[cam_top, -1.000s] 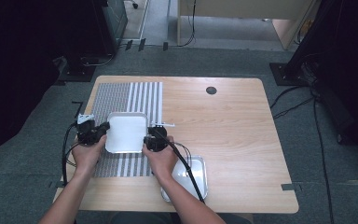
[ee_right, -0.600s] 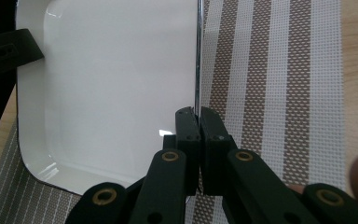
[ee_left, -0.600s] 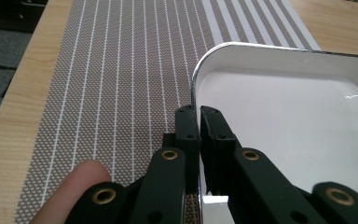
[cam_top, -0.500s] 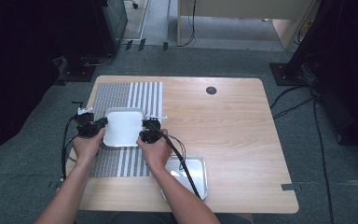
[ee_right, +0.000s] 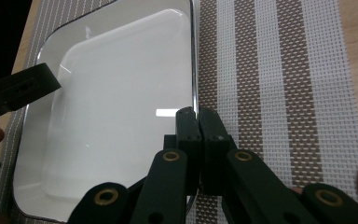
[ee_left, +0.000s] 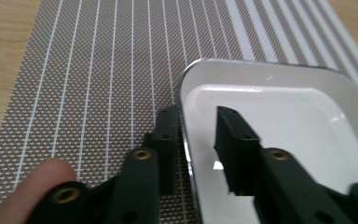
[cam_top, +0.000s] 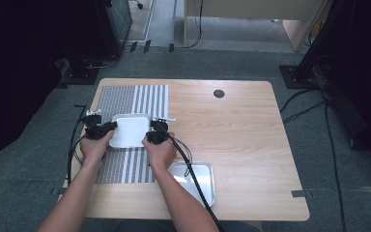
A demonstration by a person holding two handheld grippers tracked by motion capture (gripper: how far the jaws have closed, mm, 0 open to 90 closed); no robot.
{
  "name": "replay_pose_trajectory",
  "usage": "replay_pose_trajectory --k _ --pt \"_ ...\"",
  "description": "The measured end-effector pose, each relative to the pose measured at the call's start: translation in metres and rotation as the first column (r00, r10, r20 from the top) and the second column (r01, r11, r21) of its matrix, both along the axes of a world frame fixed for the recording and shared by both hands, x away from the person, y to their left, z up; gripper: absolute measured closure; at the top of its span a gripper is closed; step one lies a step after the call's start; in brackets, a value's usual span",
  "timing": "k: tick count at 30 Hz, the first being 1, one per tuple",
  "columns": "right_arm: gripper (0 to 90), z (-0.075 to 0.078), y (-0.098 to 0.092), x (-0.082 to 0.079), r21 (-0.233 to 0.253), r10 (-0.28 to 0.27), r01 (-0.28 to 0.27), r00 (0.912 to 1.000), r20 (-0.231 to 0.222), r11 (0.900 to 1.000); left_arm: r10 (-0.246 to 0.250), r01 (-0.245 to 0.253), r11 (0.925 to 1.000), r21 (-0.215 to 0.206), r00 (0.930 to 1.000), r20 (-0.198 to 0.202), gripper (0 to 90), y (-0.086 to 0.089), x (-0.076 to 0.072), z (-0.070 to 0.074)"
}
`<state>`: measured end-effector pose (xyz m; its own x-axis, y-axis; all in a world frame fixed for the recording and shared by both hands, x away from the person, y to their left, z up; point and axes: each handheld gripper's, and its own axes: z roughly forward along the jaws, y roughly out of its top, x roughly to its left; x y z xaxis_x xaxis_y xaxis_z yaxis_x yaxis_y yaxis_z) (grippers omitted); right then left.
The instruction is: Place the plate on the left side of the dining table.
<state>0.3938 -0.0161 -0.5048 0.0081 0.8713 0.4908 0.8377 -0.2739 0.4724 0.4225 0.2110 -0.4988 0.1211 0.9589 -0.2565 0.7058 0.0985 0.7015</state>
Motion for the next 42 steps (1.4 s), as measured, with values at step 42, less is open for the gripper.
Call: replay_pose_trajectory --k 42 --pt "56.6 0.024 -0.024 0.005 0.097 -0.053 0.034 0.977 0.206 0.995 -0.059 0.059 0.9982 -0.006 0.9974 0.042 51.0 0.016 -0.024 0.018"
